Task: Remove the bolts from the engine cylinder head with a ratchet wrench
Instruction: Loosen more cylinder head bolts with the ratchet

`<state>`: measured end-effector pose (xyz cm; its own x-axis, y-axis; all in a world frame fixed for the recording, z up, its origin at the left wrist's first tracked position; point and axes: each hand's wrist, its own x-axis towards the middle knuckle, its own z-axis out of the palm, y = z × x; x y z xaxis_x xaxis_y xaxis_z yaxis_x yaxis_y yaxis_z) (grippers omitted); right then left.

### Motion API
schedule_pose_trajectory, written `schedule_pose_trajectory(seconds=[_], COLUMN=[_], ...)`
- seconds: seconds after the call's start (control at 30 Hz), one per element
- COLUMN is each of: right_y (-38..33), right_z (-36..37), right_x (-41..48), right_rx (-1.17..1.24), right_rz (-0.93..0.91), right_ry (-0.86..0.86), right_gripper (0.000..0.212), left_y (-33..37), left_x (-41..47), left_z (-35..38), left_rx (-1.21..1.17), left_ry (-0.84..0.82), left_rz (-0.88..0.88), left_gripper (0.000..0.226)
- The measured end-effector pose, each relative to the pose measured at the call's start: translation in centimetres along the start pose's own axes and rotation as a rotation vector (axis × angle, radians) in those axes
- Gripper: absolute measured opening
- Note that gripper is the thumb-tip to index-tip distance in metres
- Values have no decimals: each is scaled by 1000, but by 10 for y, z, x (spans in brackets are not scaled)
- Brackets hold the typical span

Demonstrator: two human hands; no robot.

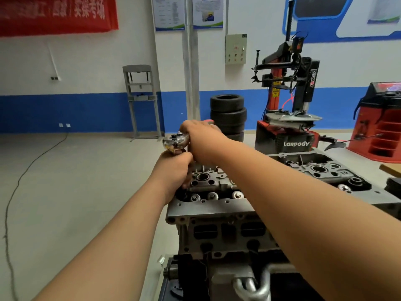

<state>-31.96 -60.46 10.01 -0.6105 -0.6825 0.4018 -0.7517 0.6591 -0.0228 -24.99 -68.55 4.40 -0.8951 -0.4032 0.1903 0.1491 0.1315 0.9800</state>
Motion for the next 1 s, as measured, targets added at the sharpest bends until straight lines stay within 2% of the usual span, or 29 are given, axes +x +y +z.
schedule_pose_trajectory(seconds=[0.07,0.13,0.23,0.33,0.47,0.6,0.7,0.77,0.83,0.9,1.0], right_y=[-3,-7,-30,-49,-11,14,-2,-5,-3,-3,-10], right_z=[-13,-25,-36,-38,-31,4,16,11,1,-10,-22], right_x=[-28,-67,-126,-139,-101,-32,11,19,11,-11,-58], right_rx=[-171,-349,-433,-480,-301,127,288,200,96,-93,-333], right_rz=[73,120,29,-38,69,149,57,-2,17,95,252], right_ry=[20,72,171,175,197,139,27,-77,-118,-88,-11], right_gripper=[50,52,58,59,41,49,52,58,60,58,60], left_y=[1,-1,-4,-2,-3,-6,-6,-5,-5,-5,-5], left_x=[-2,-3,-4,-7,-4,-7,-8,-7,-7,-7,-5], left_z=[4,9,11,6,10,6,4,5,4,5,9], left_rx=[14,26,130,195,78,52,66,63,73,99,138], left_ry=[67,139,168,238,210,156,204,216,205,202,221], left_rz=[26,42,107,148,78,76,87,81,68,74,96], left_gripper=[45,29,35,24,24,29,24,25,19,14,23])
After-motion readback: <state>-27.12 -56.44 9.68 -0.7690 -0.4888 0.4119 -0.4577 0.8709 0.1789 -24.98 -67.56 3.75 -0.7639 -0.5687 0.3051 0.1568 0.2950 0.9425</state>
